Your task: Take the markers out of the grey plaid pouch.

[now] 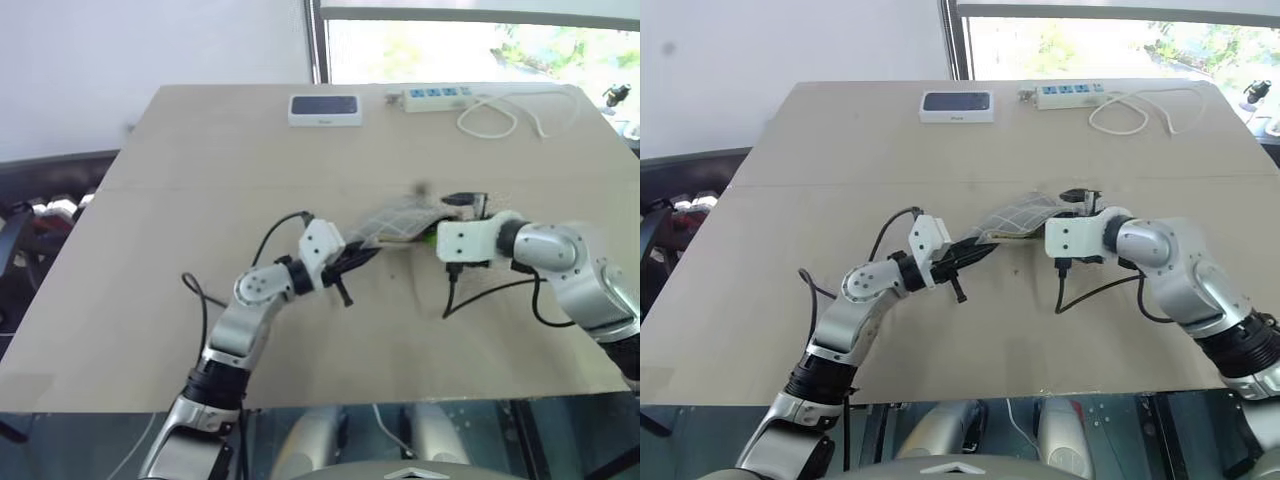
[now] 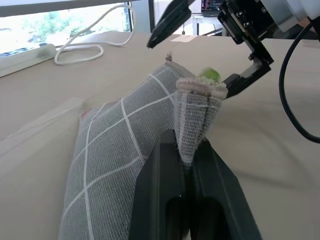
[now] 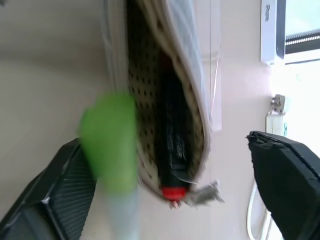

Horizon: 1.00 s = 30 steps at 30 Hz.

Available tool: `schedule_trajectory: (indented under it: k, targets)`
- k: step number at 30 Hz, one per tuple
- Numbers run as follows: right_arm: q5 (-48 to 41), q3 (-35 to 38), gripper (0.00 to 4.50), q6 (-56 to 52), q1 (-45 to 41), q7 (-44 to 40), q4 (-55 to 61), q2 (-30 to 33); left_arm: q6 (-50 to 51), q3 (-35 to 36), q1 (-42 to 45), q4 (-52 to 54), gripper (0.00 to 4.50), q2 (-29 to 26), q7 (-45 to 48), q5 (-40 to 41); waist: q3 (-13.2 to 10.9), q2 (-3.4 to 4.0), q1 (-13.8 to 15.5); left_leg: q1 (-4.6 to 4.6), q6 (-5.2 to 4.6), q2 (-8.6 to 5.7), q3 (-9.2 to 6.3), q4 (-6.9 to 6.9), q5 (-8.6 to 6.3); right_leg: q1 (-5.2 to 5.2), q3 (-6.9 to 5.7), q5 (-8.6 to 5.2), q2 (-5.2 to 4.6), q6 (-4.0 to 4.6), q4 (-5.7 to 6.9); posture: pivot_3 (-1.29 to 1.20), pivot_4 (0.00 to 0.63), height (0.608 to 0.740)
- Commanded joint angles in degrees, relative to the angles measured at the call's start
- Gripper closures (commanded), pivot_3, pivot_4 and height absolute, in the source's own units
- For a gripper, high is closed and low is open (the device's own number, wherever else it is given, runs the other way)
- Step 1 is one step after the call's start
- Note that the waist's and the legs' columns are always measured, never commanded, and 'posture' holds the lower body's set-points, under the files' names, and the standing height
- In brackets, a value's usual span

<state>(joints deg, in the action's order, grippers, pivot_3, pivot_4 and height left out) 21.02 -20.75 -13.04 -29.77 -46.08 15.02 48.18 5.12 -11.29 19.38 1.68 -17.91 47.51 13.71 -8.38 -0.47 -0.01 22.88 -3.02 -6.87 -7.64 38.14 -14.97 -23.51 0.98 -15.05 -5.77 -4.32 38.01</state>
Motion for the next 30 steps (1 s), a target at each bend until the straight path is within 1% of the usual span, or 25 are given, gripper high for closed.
schedule_trajectory:
  k: [1, 7, 14, 19, 21, 26, 30]
  targets:
    - [-0.5, 3.7, 0.09, 0.7, -0.3, -0.1, 1.5, 0.0, -0.3, 0.7, 0.3, 2.8, 4.50, 0.1, 0.0, 1.0, 0.0, 0.00, 0.0, 0.00, 0.00, 0.00, 0.00, 0.00, 0.00, 0.00, 0.00, 0.00, 0.00, 0.00, 0.00, 0.00, 0.150, 0.738]
    - [-2.0, 7.0, 0.09, -0.3, 3.2, -0.4, 1.8, 0.5, -0.4, 1.1, 0.3, 2.2, 4.50, 0.0, -0.1, 1.1, 0.0, 0.00, 0.1, 0.00, 0.00, 0.00, -0.01, 0.00, 0.00, 0.00, -0.01, 0.00, 0.00, 0.00, 0.00, 0.00, 0.150, 0.738]
    - [-3.6, 11.3, 0.09, -6.6, 9.4, 0.3, 1.9, -0.2, -0.6, 1.4, 0.4, 1.6, 4.50, 0.1, -0.1, 1.1, 0.0, 0.00, 0.6, -0.02, 0.00, 0.00, 0.00, 0.01, 0.00, 0.01, 0.02, 0.00, 0.01, 0.00, 0.03, 0.00, 0.150, 0.738]
    - [-4.5, 10.9, 0.09, -9.2, 12.0, 0.2, 0.2, -1.9, -0.6, 1.5, 1.0, 1.0, 4.50, 0.4, 0.0, 1.1, 0.0, 0.00, 0.6, -0.03, 0.00, 0.00, 0.01, 0.02, 0.00, 0.02, 0.02, 0.00, 0.01, 0.00, 0.03, 0.00, 0.150, 0.738]
    - [-4.4, 10.0, 0.09, -8.4, 13.0, -0.2, -0.5, -2.0, -0.6, 1.5, 1.0, 0.9, 4.50, 0.5, 0.1, 1.1, 0.0, 0.00, 0.7, -0.03, 0.00, 0.00, 0.00, 0.02, 0.00, 0.02, 0.02, 0.00, 0.01, 0.00, 0.02, 0.00, 0.150, 0.738]
    - [-8.6, 11.6, 0.09, -11.3, 10.9, 0.3, -5.4, -6.8, -1.3, 1.8, 1.4, 0.3, 4.50, 0.7, -0.3, 0.7, 0.1, -0.10, 0.4, -0.18, 0.00, 0.02, 0.01, 0.03, 0.00, 0.11, 0.02, 0.00, 0.04, 0.00, 0.02, 0.00, 0.150, 0.738]
    - [-10.6, 12.5, 0.09, -11.6, 7.6, -0.7, -9.6, -7.8, -2.1, 3.5, 2.0, -0.7, 4.50, 0.7, -2.1, 0.3, 0.1, -0.11, -0.3, -0.32, 0.00, 0.04, 0.01, 0.08, 0.00, 0.22, 0.04, 0.01, 0.08, 0.01, 0.06, 0.00, 0.150, 0.738]
